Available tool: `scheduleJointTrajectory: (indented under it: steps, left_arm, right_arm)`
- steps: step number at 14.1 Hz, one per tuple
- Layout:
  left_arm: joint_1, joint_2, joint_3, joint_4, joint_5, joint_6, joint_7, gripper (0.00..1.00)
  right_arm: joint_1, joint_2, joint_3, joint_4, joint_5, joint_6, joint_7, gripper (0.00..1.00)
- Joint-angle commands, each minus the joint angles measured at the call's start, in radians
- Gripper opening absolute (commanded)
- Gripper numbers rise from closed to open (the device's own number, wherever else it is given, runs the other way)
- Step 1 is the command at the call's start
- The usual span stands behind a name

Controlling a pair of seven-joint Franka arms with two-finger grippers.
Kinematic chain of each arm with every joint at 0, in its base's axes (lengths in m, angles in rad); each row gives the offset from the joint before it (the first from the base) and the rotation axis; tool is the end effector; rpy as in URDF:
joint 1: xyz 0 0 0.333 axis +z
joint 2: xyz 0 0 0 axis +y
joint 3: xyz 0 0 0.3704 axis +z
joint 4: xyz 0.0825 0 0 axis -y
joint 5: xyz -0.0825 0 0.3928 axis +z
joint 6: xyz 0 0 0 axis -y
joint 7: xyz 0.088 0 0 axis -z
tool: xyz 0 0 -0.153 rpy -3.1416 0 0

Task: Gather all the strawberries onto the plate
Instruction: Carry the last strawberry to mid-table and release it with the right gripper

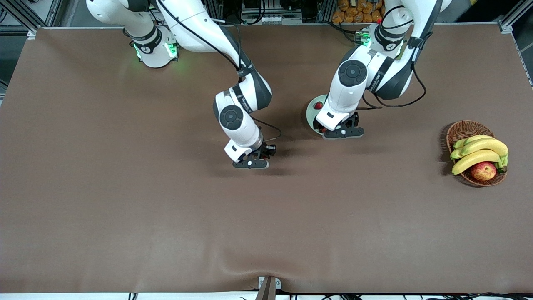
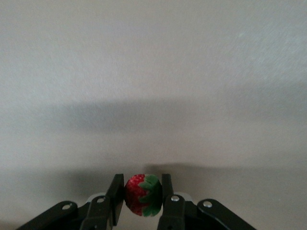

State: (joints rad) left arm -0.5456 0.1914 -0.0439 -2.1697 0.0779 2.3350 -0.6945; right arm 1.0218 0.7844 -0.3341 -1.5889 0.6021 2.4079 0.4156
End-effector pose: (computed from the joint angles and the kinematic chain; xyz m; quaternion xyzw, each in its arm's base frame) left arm 0.4765 -0.3138 0.3048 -0.9993 -0.0255 -0.0038 0.0266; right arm 0.5453 0.5219 0.1869 -0.9938 0.0289 0.0069 0.1075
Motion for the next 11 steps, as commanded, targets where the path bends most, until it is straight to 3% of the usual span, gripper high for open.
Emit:
scheduleJointTrajectory:
  steps: [1,3,7,11]
  left_arm:
    - [0.013,0.051,-0.008,0.079,0.023,-0.022,-0.014,1.00]
    - [0.013,0.065,-0.008,0.100,0.022,-0.022,-0.014,1.00]
    - [0.019,0.100,-0.008,0.162,0.022,-0.022,-0.016,1.00]
    - [0.019,0.157,-0.008,0.261,0.016,-0.022,-0.016,1.00]
  right_arm:
    - [0.027,0.035,-0.008,0.012,0.010,0.013,0.017,0.24]
    - [0.029,0.032,-0.008,0.014,0.008,0.013,0.017,1.00]
    - [0.003,-0.046,-0.037,0.003,0.004,-0.027,0.012,1.00]
    - [-0.009,-0.140,-0.195,0.004,0.004,-0.218,0.003,1.00]
